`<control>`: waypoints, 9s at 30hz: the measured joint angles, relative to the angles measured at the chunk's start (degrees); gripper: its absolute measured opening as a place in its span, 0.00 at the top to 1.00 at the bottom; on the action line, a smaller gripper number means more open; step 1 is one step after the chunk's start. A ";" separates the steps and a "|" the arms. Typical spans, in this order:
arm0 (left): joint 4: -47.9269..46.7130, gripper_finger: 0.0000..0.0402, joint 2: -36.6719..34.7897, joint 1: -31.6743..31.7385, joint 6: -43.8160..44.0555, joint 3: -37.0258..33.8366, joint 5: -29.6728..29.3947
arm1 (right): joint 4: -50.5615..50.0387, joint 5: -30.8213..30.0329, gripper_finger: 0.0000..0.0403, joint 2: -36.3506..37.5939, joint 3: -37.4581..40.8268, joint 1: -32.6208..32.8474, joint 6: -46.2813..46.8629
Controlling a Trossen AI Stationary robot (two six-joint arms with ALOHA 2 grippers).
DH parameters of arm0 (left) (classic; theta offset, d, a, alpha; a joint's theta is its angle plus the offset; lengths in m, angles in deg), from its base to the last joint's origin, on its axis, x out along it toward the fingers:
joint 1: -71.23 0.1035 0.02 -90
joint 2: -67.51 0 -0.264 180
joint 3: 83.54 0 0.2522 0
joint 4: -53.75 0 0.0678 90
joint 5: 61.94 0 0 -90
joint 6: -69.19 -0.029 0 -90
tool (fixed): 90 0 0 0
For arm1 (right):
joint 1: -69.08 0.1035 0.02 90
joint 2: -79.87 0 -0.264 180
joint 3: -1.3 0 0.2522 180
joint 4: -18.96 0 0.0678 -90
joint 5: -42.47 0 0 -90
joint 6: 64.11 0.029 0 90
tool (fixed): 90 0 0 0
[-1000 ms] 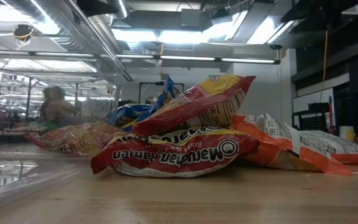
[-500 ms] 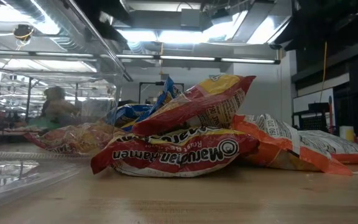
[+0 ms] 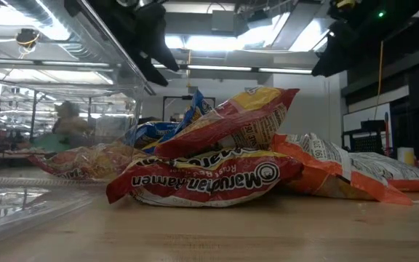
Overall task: Sort Maruchan noodles
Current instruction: Put the blue noodle pack into the black bin
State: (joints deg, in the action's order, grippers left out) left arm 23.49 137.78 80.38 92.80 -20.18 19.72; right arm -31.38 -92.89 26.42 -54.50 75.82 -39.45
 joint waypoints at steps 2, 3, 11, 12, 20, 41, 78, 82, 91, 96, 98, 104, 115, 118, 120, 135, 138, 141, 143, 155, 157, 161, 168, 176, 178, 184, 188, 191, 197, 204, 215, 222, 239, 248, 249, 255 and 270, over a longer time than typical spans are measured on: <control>0.27 0.33 1.37 -1.07 -0.15 0.00 -1.23 | -0.02 0.04 0.13 -1.15 0.00 0.00 0.80; 0.09 0.33 1.98 -1.56 -0.16 0.00 -1.98 | 0.00 0.02 0.13 -1.63 0.00 -0.01 0.96; 0.61 0.33 6.62 -5.82 1.56 0.00 -5.54 | 0.04 0.02 0.13 -4.39 0.00 0.00 4.02; 0.51 0.33 7.25 -6.48 1.50 0.00 -6.46 | 0.02 0.02 0.13 -4.62 0.00 0.00 4.45; 0.76 0.33 9.83 -9.94 3.91 0.00 -12.01 | 0.04 0.02 0.13 -4.98 0.00 0.00 5.09; -22.20 0.33 25.57 -14.61 13.54 25.23 -20.61 | 0.14 1.91 0.13 -4.94 0.00 -0.02 6.50; -43.95 0.33 43.64 -18.23 32.88 39.89 -19.98 | -0.39 3.54 0.13 -4.94 3.67 0.00 8.11; -44.34 0.33 44.98 -19.16 33.38 39.87 -19.07 | -0.37 3.55 0.13 -4.94 3.67 0.00 8.11; -47.54 0.33 46.85 -19.82 34.76 39.82 -22.24 | -0.23 4.04 0.13 -4.94 3.67 0.00 8.09; -51.47 0.39 47.54 -18.25 34.76 39.84 -22.51 | -0.13 4.02 0.13 -4.94 3.67 -0.02 8.09; -51.88 0.43 47.87 -17.98 34.35 39.83 -22.53 | -0.13 4.00 0.13 -4.94 3.67 0.00 8.06; -51.71 0.57 47.86 -17.75 33.04 39.82 -22.38 | -0.17 4.00 0.13 -4.94 3.67 0.00 8.06; -52.21 0.88 47.31 -18.30 32.80 40.07 -21.07 | -0.46 4.00 0.13 -4.94 3.67 -0.02 8.04; -53.69 0.95 47.42 -18.70 31.37 41.68 -20.89 | -0.45 3.96 0.13 -4.94 3.67 0.00 8.04; -53.56 0.98 47.42 -18.94 29.97 42.94 -20.90 | -0.44 3.96 0.13 -4.94 3.67 -0.02 8.04; -72.02 0.99 47.38 -21.12 26.79 57.28 -22.10 | -0.39 3.87 0.13 -4.94 3.67 -0.01 8.04; -73.69 1.00 46.96 -23.71 26.25 60.23 -21.51 | -0.38 3.85 0.13 -4.94 3.67 -0.02 8.04; -73.28 1.00 45.31 -26.74 27.09 62.95 -20.84 | -0.37 3.84 0.13 -4.94 3.67 -0.01 8.04; -73.48 1.00 43.92 -28.82 27.88 63.47 -20.59 | -0.30 3.85 0.13 -4.94 3.67 -0.02 8.04; -73.52 1.00 37.32 -29.13 27.44 63.71 -35.27 | 0.66 3.84 0.13 -4.92 3.67 0.00 8.02; -73.54 1.00 36.46 -25.35 23.81 63.71 -35.69 | 0.67 3.83 0.13 -4.92 3.67 -0.01 8.02; -73.51 1.00 36.34 -16.46 16.42 63.71 -35.84 | 0.66 3.85 0.13 -4.92 3.67 -0.02 8.02; -73.53 1.00 36.32 0.08 6.39 62.60 -37.86 | 0.52 3.85 0.13 -4.92 3.67 0.00 8.02; -72.39 1.00 34.81 12.66 0.23 54.88 -38.94 | 0.47 3.82 0.13 -4.92 3.67 -0.01 8.02; -70.22 1.00 34.44 14.04 -1.09 52.06 -38.86 | 0.46 3.74 0.13 -4.92 3.67 0.00 8.02; -61.50 1.00 33.65 18.05 -7.95 43.92 -33.76 | 0.44 2.34 0.13 -4.92 3.67 -0.01 8.02; -60.14 1.00 33.59 20.22 -8.99 40.76 -33.14 | 0.44 2.42 0.13 -4.92 3.66 -0.02 8.01; -59.75 1.00 33.61 21.54 -8.96 39.50 -29.75 | 0.43 2.43 0.13 -4.93 3.65 -0.02 8.01; -56.24 1.00 33.61 22.07 -9.15 36.17 -26.74 | 0.42 1.50 0.13 -4.92 3.65 0.00 8.00; -53.17 1.00 33.61 22.27 -9.25 32.83 -25.92 | 0.42 1.42 0.13 -4.92 3.65 -0.02 8.00; -52.68 0.99 33.61 22.46 -9.21 31.14 -25.07 | 0.42 1.44 0.13 -4.92 3.65 0.00 8.02; -52.19 0.99 33.61 22.51 -8.91 31.12 -24.93 | 0.43 1.44 0.13 -4.92 3.65 -0.02 8.00; -52.29 0.99 33.61 23.90 -7.68 31.12 -23.99 | 0.42 1.46 0.13 -4.93 3.65 0.00 8.01; -52.00 0.97 33.61 23.61 -7.51 31.12 -23.86 | 0.43 1.61 0.13 -4.93 3.65 -0.01 8.00; -52.00 0.96 33.61 23.49 -7.51 31.12 -23.86 | 0.43 2.00 0.13 -4.94 3.65 -0.02 8.00; -51.92 0.81 33.61 22.97 -7.70 31.12 -23.84 | 0.44 2.97 0.13 -4.92 3.65 -0.02 7.09; -59.28 0.71 33.67 16.93 -7.38 36.39 -23.96 | 0.44 2.97 0.13 -4.94 3.65 0.00 6.53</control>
State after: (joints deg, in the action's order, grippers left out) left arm -35.79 171.46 97.31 85.42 16.21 -4.24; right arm -30.94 -89.92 21.48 -50.85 75.82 -32.91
